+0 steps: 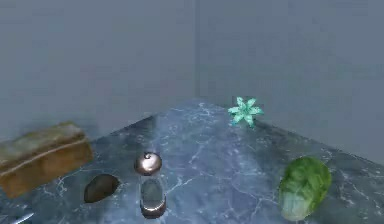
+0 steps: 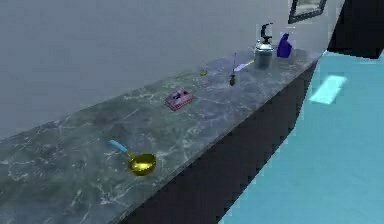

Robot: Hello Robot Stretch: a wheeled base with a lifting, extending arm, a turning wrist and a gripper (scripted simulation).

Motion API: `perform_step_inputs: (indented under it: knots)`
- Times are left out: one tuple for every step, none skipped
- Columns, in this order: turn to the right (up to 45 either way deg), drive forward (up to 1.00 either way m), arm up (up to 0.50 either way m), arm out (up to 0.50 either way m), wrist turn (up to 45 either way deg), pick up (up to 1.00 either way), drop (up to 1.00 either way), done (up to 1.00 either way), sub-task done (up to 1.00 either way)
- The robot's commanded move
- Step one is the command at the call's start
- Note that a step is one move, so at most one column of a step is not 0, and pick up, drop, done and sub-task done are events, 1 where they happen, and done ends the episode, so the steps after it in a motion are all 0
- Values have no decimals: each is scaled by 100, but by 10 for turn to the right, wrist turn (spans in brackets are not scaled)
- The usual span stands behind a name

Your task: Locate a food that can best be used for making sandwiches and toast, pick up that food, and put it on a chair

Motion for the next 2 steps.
perform_step_inputs:
  knots:
    - [-450,0,0,0,0,0,0,0,0]
    - [-450,0,0,0,0,0,0,0,0]
